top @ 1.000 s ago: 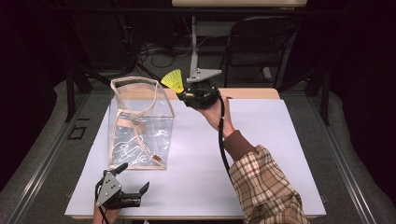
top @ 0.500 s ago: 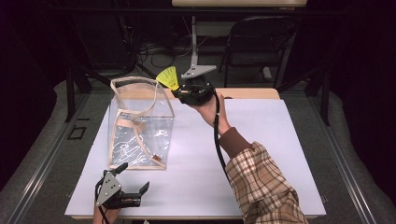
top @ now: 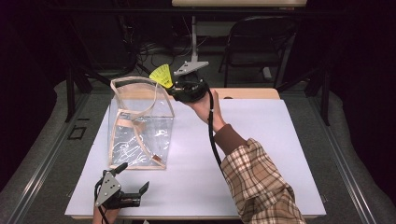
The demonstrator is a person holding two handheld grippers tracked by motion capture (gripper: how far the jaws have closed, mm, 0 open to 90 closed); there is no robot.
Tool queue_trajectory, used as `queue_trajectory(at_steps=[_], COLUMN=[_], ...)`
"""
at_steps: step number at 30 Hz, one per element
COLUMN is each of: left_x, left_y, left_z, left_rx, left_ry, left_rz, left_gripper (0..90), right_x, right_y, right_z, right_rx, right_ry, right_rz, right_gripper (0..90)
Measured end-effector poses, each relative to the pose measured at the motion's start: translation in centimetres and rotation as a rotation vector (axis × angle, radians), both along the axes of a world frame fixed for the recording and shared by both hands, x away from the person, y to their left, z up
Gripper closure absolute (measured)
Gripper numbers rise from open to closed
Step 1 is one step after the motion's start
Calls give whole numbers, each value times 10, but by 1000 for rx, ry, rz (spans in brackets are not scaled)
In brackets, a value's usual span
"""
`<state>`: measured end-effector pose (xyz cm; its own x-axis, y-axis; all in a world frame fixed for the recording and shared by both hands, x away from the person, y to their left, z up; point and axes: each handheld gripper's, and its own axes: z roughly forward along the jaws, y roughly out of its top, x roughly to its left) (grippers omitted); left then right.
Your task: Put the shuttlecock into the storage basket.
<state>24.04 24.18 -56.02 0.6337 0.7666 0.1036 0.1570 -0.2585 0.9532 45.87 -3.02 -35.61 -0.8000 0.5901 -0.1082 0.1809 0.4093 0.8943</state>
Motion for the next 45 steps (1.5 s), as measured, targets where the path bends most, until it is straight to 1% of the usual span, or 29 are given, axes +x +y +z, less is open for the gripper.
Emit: queue_trajectory(at_steps=[8,11,15,23,33,35,40,45], left_x=[0,0,0,-1,-1,0,0,-1], left_y=[0,0,0,1,0,1,1,1], left_z=[0,0,0,0,0,0,0,1], left_rx=[0,-1,0,-3,-3,-2,-1,-4], left_ry=[0,0,0,-2,-2,-2,-2,-2], left_rz=[2,3,2,3,3,4,3,4], left_gripper=[0,0,0,0,0,0,0,0], right_x=[3,4,6,10,16,18,21,23], right_y=[8,13,18,27,33,33,37,44], right_z=[10,13,15,16,15,16,17,18], right_rx=[-11,-16,-25,-44,-58,-54,-59,-73], right_ry=[-2,-6,-1,11,30,35,40,44], right_rz=[7,10,15,22,23,23,21,24], right_gripper=[649,649,649,649,649,649,649,649])
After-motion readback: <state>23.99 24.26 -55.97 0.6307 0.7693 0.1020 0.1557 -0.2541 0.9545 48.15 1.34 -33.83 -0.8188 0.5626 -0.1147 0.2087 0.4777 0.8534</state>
